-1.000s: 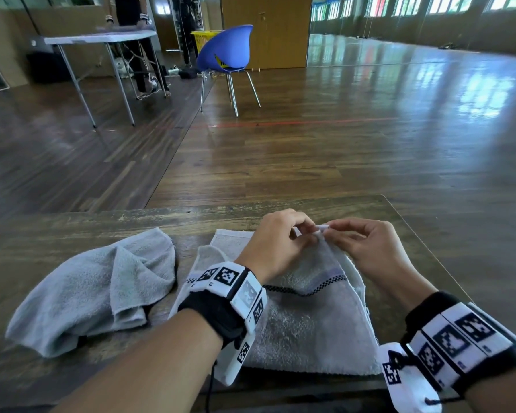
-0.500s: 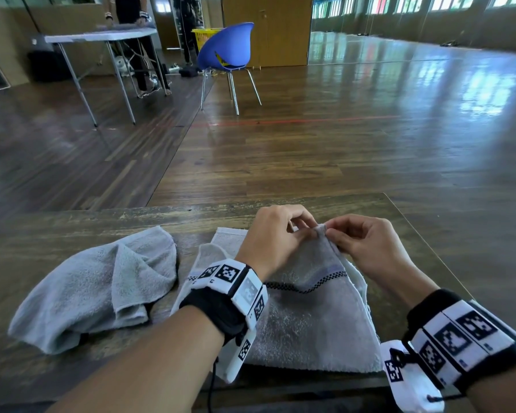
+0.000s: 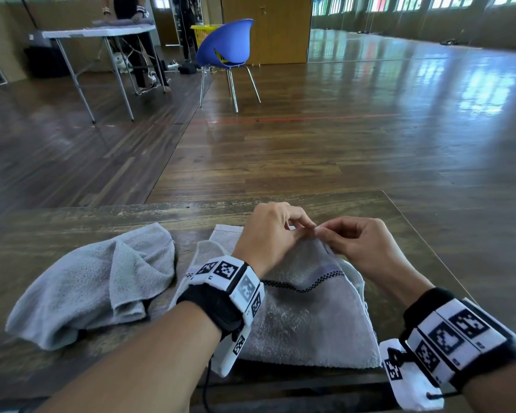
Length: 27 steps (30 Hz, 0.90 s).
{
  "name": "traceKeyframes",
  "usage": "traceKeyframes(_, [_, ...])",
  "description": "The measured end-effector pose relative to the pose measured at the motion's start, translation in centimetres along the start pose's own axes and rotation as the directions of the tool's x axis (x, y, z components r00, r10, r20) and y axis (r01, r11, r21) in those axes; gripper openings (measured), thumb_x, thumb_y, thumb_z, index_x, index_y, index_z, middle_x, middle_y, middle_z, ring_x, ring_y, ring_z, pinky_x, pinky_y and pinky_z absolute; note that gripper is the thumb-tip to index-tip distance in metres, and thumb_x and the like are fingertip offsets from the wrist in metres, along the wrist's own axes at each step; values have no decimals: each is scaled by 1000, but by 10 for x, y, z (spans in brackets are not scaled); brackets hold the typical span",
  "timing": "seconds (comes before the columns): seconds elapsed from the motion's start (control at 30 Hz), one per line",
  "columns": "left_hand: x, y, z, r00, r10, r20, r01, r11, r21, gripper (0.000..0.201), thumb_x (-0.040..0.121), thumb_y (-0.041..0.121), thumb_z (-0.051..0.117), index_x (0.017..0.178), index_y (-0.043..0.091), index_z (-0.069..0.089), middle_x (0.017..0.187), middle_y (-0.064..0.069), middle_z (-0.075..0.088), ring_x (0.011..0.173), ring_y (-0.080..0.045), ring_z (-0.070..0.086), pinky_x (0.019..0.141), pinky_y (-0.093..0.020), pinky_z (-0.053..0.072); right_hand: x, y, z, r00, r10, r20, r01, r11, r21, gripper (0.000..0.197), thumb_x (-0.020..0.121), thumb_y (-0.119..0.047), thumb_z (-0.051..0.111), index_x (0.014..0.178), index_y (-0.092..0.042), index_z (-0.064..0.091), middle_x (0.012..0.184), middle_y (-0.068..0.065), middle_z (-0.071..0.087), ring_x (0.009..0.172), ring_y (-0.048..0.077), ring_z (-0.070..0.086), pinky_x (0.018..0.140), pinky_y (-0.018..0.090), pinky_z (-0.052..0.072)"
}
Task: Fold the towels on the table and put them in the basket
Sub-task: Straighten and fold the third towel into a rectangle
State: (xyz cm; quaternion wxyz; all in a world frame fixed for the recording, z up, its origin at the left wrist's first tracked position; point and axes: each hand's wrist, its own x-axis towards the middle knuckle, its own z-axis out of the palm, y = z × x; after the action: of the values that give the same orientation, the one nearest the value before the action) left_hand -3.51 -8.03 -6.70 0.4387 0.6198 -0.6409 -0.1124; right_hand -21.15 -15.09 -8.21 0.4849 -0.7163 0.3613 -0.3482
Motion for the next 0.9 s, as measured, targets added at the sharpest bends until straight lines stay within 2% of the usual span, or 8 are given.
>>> traceKeyframes(0.13, [-2, 0, 0, 999, 31, 39, -33, 998, 45, 6, 80, 29, 82, 82, 25, 77, 80, 9, 67, 73, -14, 61, 70, -37, 53, 0, 1, 3, 1000, -13, 12, 14, 1000, -13, 14, 81, -17, 84, 78, -29, 77, 73, 4, 74, 61, 9, 62, 69, 29, 53])
traceKeyframes(0.23, [-1, 1, -2, 998, 15, 58, -18, 998, 61, 20, 80, 38, 80, 77, 21, 69, 88, 10, 64, 85, -12, 62, 79, -36, 54, 1, 0, -1, 998, -56, 19, 57, 996, -66, 15, 83, -18, 82, 80, -31, 75, 77, -3, 76, 68, 9, 68, 73, 29, 56])
traceKeyframes(0.33, [1, 0, -4, 993, 3, 119, -9, 999, 52, 23, 80, 39, 80, 76, 19, 70, 104, 11, 69, 100, -6, 64, 94, -35, 53, -2, -3, -3, 995, -90, 46, 93, 993, -78, 13, 85, -15, 80, 81, -26, 75, 84, 1, 77, 80, 20, 72, 83, 41, 58])
traceKeyframes(0.4, [0, -1, -4, 985, 5, 172, -18, 997, 69, 23, 81, 38, 79, 76, 17, 73, 111, 12, 70, 105, -4, 64, 99, -35, 50, -5, -4, -1, 993, -92, 74, 98, 992, -75, 12, 87, -12, 78, 83, -23, 75, 85, 6, 76, 81, 29, 71, 87, 50, 56])
traceKeyframes(0.43, [-1, -1, -4, 980, 7, 200, -22, 997, 76, 21, 81, 36, 79, 78, 16, 75, 112, 13, 71, 105, -4, 64, 99, -35, 49, -6, -6, -1, 993, -88, 83, 94, 993, -69, 11, 88, -12, 77, 83, -22, 75, 86, 8, 76, 80, 28, 69, 87, 53, 55])
traceKeyframes(0.57, [-6, 2, -2, 949, 4, 316, -27, 997, 68, 16, 80, 28, 73, 82, 13, 79, 101, 12, 73, 86, -9, 69, 79, -35, 54, -8, -12, -5, 991, -98, 90, 102, 994, -39, 10, 91, -13, 73, 85, -21, 75, 88, 8, 76, 80, 16, 69, 83, 45, 58])
traceKeyframes(0.7, [-4, 2, 0, 967, 4, 255, -33, 994, 107, 28, 82, 27, 74, 62, 8, 69, 65, 3, 63, 57, -16, 57, 56, -34, 43, -5, -12, -8, 994, -101, 44, 102, 995, -21, 9, 94, -12, 70, 87, -17, 73, 85, 11, 76, 78, 16, 67, 74, 35, 56])
traceKeyframes(0.9, [2, -2, -9, 978, -51, 203, 8, 978, 209, 43, 83, 36, 72, 55, 7, 59, 67, -6, 63, 62, -23, 58, 60, -35, 45, 6, 4, -32, 992, -10, -122, 23, 994, 103, 13, 94, -19, 68, 83, -22, 74, 76, -5, 72, 74, 14, 64, 68, 30, 55])
